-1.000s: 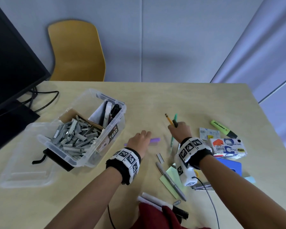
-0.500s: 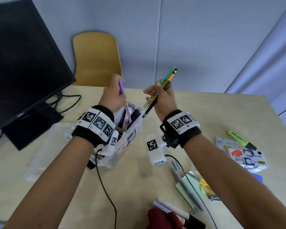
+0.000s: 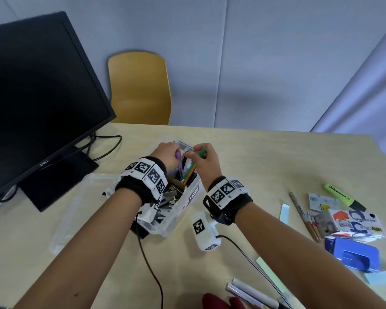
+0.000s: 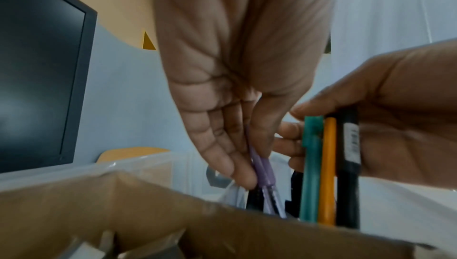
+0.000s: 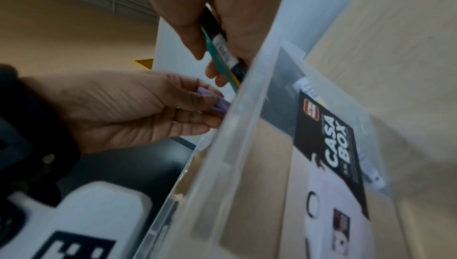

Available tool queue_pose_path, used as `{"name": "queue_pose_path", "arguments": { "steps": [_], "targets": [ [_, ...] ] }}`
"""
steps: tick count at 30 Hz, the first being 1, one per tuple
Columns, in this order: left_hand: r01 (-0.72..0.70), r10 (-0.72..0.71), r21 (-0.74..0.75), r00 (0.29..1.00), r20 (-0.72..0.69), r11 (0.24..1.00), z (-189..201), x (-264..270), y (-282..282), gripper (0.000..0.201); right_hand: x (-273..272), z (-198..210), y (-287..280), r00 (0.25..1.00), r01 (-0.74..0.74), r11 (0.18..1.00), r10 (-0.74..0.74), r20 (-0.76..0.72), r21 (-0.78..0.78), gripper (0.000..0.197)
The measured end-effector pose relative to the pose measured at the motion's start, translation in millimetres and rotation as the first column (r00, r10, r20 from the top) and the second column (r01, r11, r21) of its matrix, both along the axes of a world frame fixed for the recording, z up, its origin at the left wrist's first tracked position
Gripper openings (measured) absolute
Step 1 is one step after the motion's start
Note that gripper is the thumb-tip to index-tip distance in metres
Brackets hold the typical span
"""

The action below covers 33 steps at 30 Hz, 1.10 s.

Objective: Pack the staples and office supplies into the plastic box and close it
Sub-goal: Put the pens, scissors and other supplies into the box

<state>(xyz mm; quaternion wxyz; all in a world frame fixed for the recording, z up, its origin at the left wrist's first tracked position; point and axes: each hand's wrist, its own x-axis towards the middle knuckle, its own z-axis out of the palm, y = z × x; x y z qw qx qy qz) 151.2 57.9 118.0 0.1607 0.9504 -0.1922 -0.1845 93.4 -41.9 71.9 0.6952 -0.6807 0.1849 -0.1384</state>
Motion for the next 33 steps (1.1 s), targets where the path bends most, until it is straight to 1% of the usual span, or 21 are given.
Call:
{"name": "queue_pose_path", "arguments": {
  "steps": [2, 5, 7, 8, 9, 11, 14, 16, 17, 18, 20, 21, 23, 24, 25, 27, 28, 29, 31, 32, 33],
  "targets": [
    [-0.017, 0.017, -0.003, 1.000, 0.001, 1.000, -0.4, 3.8, 0.5, 0.024, 0.7, 2.4, -5.1, 1.000, 0.018, 0.998, -0.019, -0.011, -0.056, 0.021],
    [-0.030, 0.028, -0.059, 0.999, -0.030, 0.998, -1.2, 7.1, -2.4, 0.023, -1.5, 8.6, -12.6, 1.000, 0.022, 0.990, -0.023, -0.008, -0.137, 0.010],
    [-0.021, 0.010, -0.113, 0.995, -0.101, 0.993, -3.1, 5.1, -6.3, 0.027, -5.8, 11.6, -17.2, 1.000, -0.011, 0.964, 0.006, -0.020, -0.267, 0.024],
    [-0.019, 0.001, -0.132, 0.991, -0.136, 0.991, -4.1, 2.9, -8.0, 0.027, -9.3, 12.8, -18.5, 0.999, -0.047, 0.931, 0.037, -0.035, -0.362, 0.031],
    [-0.010, -0.012, -0.150, 0.990, -0.142, 0.989, -4.9, 1.6, -10.1, 0.025, -13.3, 13.5, -18.5, 0.995, -0.096, 0.884, 0.079, -0.056, -0.457, 0.036],
    [0.012, -0.023, -0.173, 0.998, -0.066, 0.985, -6.5, 3.8, -14.0, 0.022, -19.6, 10.6, -14.8, 0.976, -0.218, 0.771, 0.181, -0.123, -0.598, 0.047],
    [0.043, -0.032, -0.111, 0.994, 0.103, 0.993, 5.0, 8.9, -16.2, 0.017, -21.7, -1.1, -6.4, 0.936, -0.350, 0.641, 0.264, -0.232, -0.683, 0.059],
    [0.088, -0.078, -0.057, 0.984, 0.160, 0.994, 13.1, 14.0, -15.5, 0.015, -20.8, -6.4, -3.3, 0.915, -0.404, 0.593, 0.274, -0.297, -0.697, 0.063],
    [0.104, -0.097, -0.027, 0.981, 0.169, 0.994, 15.0, 15.3, -15.0, 0.015, -20.8, -6.6, -2.7, 0.913, -0.408, 0.601, 0.273, -0.303, -0.688, 0.062],
    [0.118, -0.117, 0.007, 0.980, 0.164, 0.993, 14.1, 15.2, -14.5, 0.013, -20.7, -6.3, -3.3, 0.924, -0.383, 0.630, 0.267, -0.275, -0.676, 0.060],
    [0.153, -0.161, 0.070, 0.978, 0.135, 0.986, 6.0, 14.4, -13.6, 0.011, -21.7, -6.0, -8.8, 0.967, -0.255, 0.700, 0.192, -0.167, -0.667, 0.050],
    [0.173, -0.182, 0.083, 0.977, 0.112, 0.981, 0.6, 13.8, -13.0, 0.010, -22.2, -6.8, -13.2, 0.984, -0.180, 0.713, 0.133, -0.121, -0.677, 0.042],
    [0.199, -0.202, 0.059, 0.977, 0.064, 0.978, -5.7, 12.4, -11.1, 0.008, -24.5, -10.5, -19.8, 0.998, -0.067, 0.685, 0.056, -0.039, -0.725, 0.025],
    [0.207, -0.209, 0.038, 0.977, 0.041, 0.978, -6.9, 12.5, -10.0, 0.010, -26.8, -13.2, -21.1, 0.999, -0.041, 0.656, 0.054, -0.007, -0.754, 0.018],
    [0.215, -0.216, 0.019, 0.976, 0.017, 0.976, -7.0, 13.0, -9.2, 0.014, -29.7, -16.5, -21.4, 0.998, -0.026, 0.617, 0.064, 0.017, -0.787, 0.014],
    [0.234, -0.235, -0.016, 0.972, -0.022, 0.972, -4.8, 12.8, -7.8, 0.024, -33.3, -23.4, -21.6, 0.996, 0.007, 0.534, 0.068, 0.051, -0.845, 0.013],
    [0.238, -0.240, -0.035, 0.970, -0.049, 0.971, -3.1, 11.6, -7.1, 0.024, -33.3, -24.6, -21.6, 0.996, 0.019, 0.518, 0.069, 0.064, -0.855, 0.013],
    [0.234, -0.238, -0.052, 0.967, -0.093, 0.971, -1.5, 10.4, -6.7, 0.021, -32.1, -22.9, -21.8, 0.997, 0.010, 0.539, 0.064, 0.052, -0.842, 0.013],
    [0.211, -0.225, -0.086, 0.951, -0.214, 0.974, 0.0, 7.2, -6.9, 0.017, -25.2, -16.7, -24.6, 1.000, -0.009, 0.645, 0.011, -0.002, -0.764, 0.012],
    [0.204, -0.221, -0.092, 0.938, -0.266, 0.975, -0.4, 5.7, -7.5, 0.019, -20.1, -15.1, -26.3, 0.999, -0.015, 0.688, -0.018, -0.038, -0.725, 0.013],
    [0.206, -0.222, -0.086, 0.928, -0.298, 0.975, -1.3, 4.2, -8.1, 0.022, -16.0, -13.5, -27.1, 0.997, -0.025, 0.704, -0.036, -0.071, -0.710, 0.016]
  ]
}}
